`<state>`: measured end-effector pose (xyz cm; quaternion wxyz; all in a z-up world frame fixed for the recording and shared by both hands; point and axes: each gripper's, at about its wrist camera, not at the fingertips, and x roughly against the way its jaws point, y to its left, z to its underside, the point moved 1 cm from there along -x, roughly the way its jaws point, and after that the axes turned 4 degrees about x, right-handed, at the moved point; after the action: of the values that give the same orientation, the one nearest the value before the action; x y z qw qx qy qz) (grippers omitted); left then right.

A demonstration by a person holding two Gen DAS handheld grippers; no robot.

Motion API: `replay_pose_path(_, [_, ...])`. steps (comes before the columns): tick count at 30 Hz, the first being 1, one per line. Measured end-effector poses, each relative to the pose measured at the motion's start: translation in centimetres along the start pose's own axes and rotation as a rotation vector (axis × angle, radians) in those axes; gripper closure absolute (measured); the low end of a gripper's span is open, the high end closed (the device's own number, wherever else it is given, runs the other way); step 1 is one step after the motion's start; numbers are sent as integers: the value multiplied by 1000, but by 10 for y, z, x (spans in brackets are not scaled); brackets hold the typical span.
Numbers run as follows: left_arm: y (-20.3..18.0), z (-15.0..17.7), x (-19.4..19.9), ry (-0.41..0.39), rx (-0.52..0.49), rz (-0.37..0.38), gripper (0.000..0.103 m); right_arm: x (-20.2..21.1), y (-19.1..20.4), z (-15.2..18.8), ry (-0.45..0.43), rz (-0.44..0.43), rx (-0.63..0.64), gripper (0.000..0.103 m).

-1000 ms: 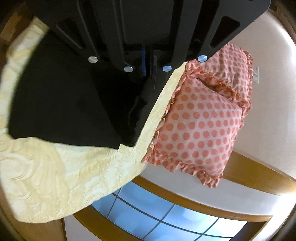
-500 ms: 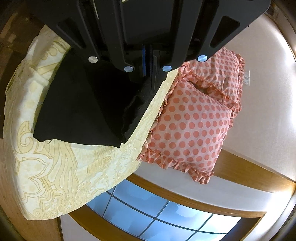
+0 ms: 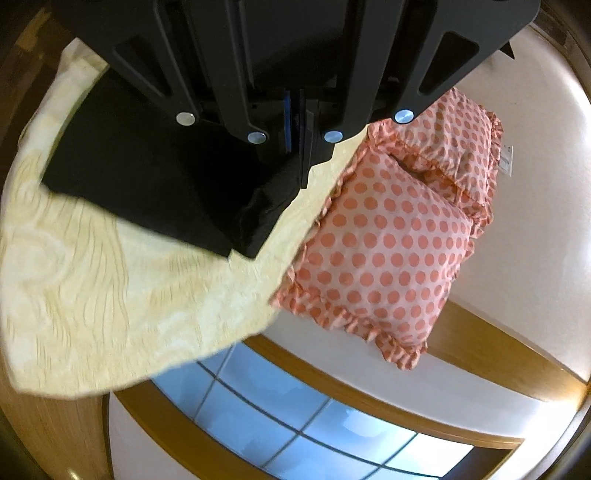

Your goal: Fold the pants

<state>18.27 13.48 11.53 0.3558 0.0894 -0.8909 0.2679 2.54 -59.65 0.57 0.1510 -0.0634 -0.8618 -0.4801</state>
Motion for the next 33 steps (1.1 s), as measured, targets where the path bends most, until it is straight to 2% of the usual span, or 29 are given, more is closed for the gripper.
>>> replay_pose_path(2, [10, 27, 36, -39, 6, 12, 92, 6, -6, -3, -9, 16, -6, 100])
replay_pose_path(4, [36, 65, 64, -52, 33, 0, 92, 8, -13, -1, -6, 43, -15, 100])
replay_pose_path(6, [60, 107, 70, -29, 68, -46, 92, 9, -21, 3, 6, 72, -28, 100])
replay_pose_path(9, [88, 143, 65, 15, 159, -63, 93, 8, -32, 11, 29, 119, -49, 100])
replay_pose_path(10, [94, 150, 70, -17, 182, -43, 93, 9, -36, 12, 34, 122, -55, 100])
replay_pose_path(13, [90, 153, 79, -57, 158, -60, 86, 14, -38, 13, 35, 118, -64, 100])
replay_pose_path(15, [90, 149, 80, -57, 167, -53, 71, 16, -38, 15, 34, 121, -61, 100])
replay_pose_path(17, [95, 143, 80, -60, 203, -38, 62, 14, -41, 15, 46, 133, -68, 100])
replay_pose_path(19, [102, 139, 80, -55, 233, -23, 62, 9, -43, 12, 71, 141, -79, 100])
replay_pose_path(21, [104, 137, 81, -44, 243, -10, 64, 8, -34, 4, 72, 126, -58, 100])
replay_pose_path(23, [103, 135, 81, -34, 227, -8, 64, 17, -15, -5, 30, 101, 15, 100])
replay_pose_path(25, [101, 136, 84, -37, 201, -13, 70, 26, -5, -6, 5, 144, 77, 100])
replay_pose_path(26, [100, 136, 84, -39, 195, -15, 71, 28, -9, -2, 13, 173, 79, 100])
replay_pose_path(29, [104, 137, 84, -27, 175, -30, 85, 31, -34, 11, 52, 234, 22, 100])
replay_pose_path(30, [106, 137, 84, -18, 173, -30, 89, 34, -43, 16, 56, 233, -7, 100])
replay_pose_path(33, [112, 137, 86, 4, 157, -16, 93, 43, -46, 21, 39, 225, -14, 100])
